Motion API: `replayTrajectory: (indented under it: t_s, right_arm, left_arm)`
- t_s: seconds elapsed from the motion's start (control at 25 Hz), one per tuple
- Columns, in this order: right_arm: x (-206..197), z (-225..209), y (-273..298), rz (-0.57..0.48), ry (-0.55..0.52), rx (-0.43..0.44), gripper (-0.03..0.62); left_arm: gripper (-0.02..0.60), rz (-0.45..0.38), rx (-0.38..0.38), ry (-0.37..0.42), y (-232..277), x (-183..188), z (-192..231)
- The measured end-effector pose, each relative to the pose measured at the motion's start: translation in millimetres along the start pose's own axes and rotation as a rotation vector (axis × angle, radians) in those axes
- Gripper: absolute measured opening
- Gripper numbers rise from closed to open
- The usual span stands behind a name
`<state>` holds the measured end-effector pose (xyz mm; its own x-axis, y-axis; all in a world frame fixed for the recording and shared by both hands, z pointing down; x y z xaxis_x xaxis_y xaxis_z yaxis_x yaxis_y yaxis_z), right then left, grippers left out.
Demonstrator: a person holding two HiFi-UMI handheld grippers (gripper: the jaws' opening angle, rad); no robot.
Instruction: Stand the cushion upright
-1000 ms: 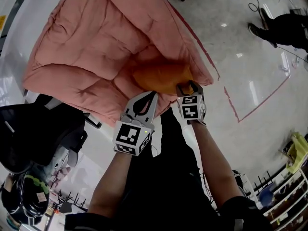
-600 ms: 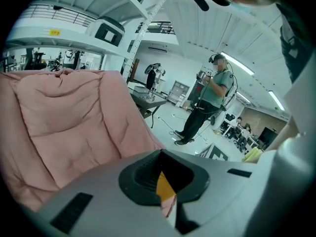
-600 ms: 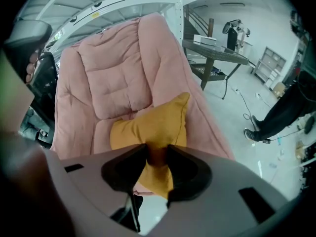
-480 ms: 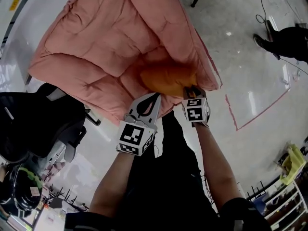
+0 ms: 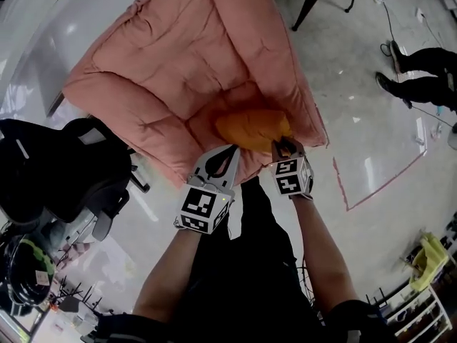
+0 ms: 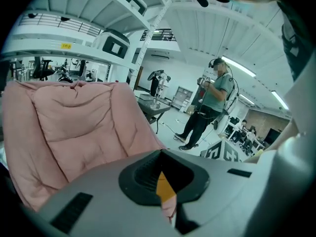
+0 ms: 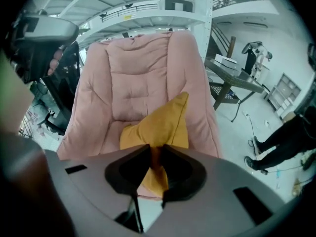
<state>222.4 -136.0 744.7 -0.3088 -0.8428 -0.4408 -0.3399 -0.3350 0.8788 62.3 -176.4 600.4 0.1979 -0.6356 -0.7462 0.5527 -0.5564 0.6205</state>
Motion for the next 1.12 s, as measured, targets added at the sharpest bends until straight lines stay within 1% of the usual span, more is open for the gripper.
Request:
replayTrajectory:
  t_s: [0.24, 0.36, 0.48, 0.64, 0.88, 1.12]
  right_arm:
    - [29.5, 13.4, -25.1, -0.015, -0.148, 0.01, 0.069]
    - [47.1, 15.3, -33.9, -0.012, -0.252, 0.009, 0.069]
    - [75.4, 23.1, -34.8, 0.002, -0.372, 0.021, 0.067]
    - [109.7, 26.0, -34.8, 0.022, -0.549, 0.039, 0.067]
    - [176.6, 59.0, -30.2, 0.043, -0.889, 0.086, 0.067]
    - [224.1, 81.4, -6.8, 0.053, -1.168, 0.145, 0.069]
  left_arm:
    - [0.006, -0.046, 0.038, -0.009, -21.6, 7.9, 7.4]
    - [0.006, -0.071, 0.058, -0.02, -30.5, 11.1, 13.2]
    - [0.006, -0.091, 0.083, -0.04, -40.0, 14.7, 29.9]
    - [0.006, -0.105, 0.115, -0.064, -44.0, 18.7, 44.3]
    - [0.006, -0.138, 0.185, -0.106, -73.6, 30.4, 79.0]
    - [0.006, -0.157, 0.255, -0.147, -85.0, 32.7, 95.7]
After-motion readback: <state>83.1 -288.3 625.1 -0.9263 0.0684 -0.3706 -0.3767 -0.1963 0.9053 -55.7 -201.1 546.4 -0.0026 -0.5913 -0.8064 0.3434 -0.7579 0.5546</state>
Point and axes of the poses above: the fingertips, and each gripper's own axes: y forward along the fingers, z to its left, x out of its top, the point moved 5 cm from there along -y, backward along the fingers, and after that the axes turned 10 degrees about x, right-handed, at the moved point
